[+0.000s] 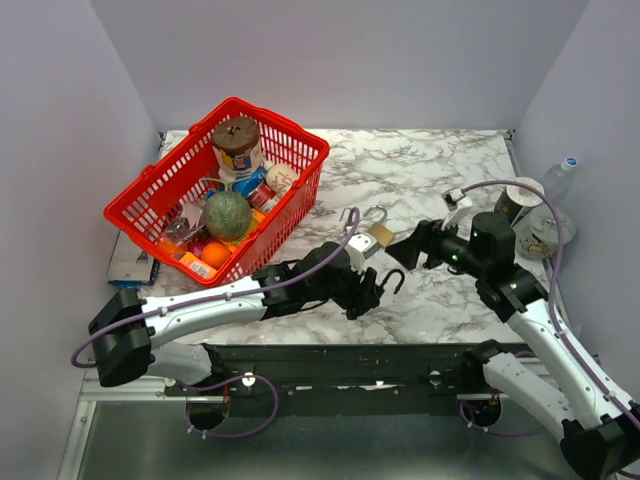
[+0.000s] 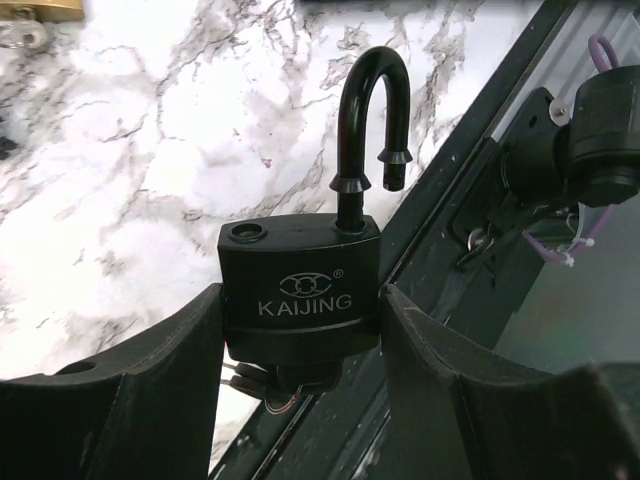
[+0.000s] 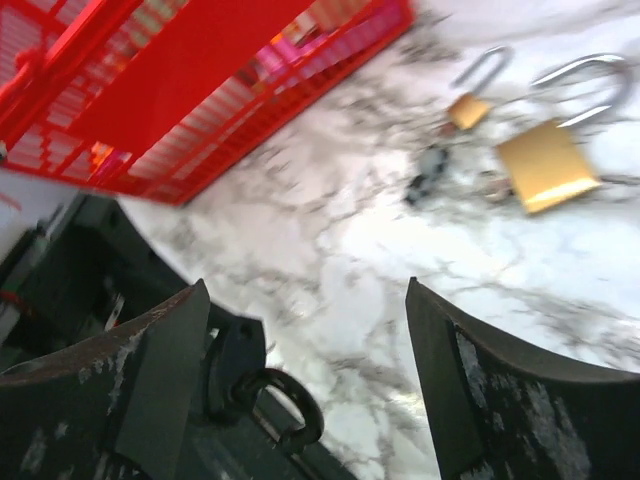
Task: Unlock with the key
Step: Place the lock at the center of the board.
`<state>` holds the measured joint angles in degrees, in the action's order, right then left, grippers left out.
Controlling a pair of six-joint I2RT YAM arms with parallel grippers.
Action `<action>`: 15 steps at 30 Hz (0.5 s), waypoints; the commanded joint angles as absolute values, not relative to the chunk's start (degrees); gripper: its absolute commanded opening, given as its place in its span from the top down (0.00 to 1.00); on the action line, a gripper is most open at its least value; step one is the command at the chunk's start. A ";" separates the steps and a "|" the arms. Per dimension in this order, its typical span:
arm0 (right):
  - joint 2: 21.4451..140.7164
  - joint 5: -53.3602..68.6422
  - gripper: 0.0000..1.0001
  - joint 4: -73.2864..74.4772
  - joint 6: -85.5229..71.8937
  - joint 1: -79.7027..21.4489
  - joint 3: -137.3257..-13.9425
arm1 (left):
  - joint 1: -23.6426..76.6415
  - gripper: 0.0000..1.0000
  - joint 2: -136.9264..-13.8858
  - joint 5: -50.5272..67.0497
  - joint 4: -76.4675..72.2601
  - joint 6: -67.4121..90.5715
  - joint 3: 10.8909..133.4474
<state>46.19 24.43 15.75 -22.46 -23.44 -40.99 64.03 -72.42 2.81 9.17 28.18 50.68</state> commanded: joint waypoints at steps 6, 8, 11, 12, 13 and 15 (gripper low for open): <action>35.61 -1.90 0.09 17.93 -22.24 -15.73 -43.67 | 65.39 1.00 -87.51 0.44 -0.88 38.84 60.89; 31.92 -8.07 0.07 18.54 -20.84 -15.73 -44.38 | 65.39 1.00 -90.69 -1.40 -0.09 40.34 63.18; 27.43 -10.81 0.07 18.72 -19.25 -15.65 -45.17 | 65.39 1.00 -98.07 -2.54 4.47 40.26 70.29; 26.55 -10.72 0.07 18.72 -19.07 -15.73 -45.09 | 65.39 1.00 -102.18 -2.90 5.87 39.73 74.66; 25.85 -10.03 0.07 18.72 -18.99 -15.65 -44.83 | 65.30 1.00 -104.48 -3.51 9.89 39.73 77.32; 23.91 -9.41 0.06 18.81 -18.98 -15.73 -44.47 | 65.13 1.00 -111.05 -5.27 13.61 38.24 85.72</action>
<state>26.22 -5.13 17.65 -20.64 -15.99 -43.90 65.12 -102.45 -0.75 8.91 38.28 71.99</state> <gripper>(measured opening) 0.933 0.637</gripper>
